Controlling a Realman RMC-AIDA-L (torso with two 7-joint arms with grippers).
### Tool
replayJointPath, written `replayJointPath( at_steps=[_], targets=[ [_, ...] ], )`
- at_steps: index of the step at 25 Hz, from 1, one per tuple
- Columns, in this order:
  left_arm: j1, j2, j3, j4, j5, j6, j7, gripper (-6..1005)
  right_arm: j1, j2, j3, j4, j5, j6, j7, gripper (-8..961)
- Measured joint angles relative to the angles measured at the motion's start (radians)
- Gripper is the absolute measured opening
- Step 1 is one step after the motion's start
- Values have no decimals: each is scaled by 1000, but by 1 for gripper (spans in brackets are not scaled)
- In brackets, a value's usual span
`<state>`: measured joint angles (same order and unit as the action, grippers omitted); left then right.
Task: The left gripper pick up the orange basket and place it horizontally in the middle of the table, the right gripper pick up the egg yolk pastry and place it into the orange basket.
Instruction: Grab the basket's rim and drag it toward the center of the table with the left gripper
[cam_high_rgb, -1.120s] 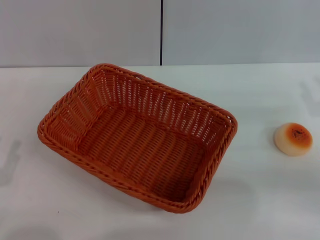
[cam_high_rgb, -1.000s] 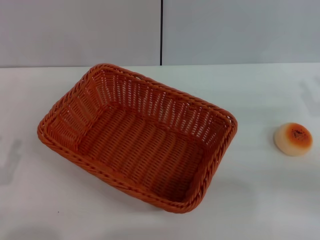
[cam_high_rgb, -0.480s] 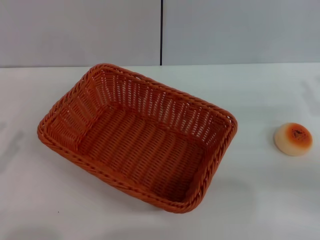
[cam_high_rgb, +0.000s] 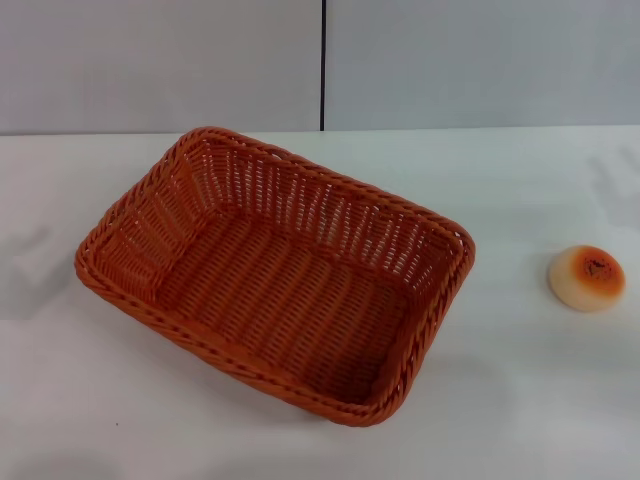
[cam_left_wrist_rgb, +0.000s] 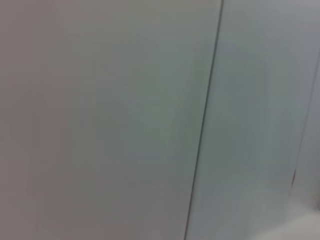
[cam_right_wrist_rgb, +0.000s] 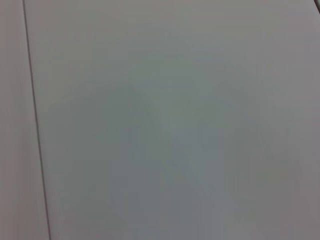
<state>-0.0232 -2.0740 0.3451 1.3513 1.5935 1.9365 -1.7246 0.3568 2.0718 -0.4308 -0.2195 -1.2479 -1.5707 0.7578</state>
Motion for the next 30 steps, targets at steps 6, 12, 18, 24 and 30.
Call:
replayJointPath(
  at_steps=[6,12,18,24,30],
  targets=[
    [-41,6,168,281,227,-116,-240,566,0,1,0,9,0,0,0,460],
    [-167,9,333,442,485,-114,-432,583,-11,2,0,21,0,-11,0,460],
    [-235,5,492,510,600,-119,-570,599,-24,2,0,29,0,-25,0,461],
    [-252,2,640,539,664,-177,-675,616,-34,2,0,29,0,-34,0,460],
    [-242,1,815,545,771,-274,-735,632,-39,2,0,28,0,-35,0,456]
  ],
)
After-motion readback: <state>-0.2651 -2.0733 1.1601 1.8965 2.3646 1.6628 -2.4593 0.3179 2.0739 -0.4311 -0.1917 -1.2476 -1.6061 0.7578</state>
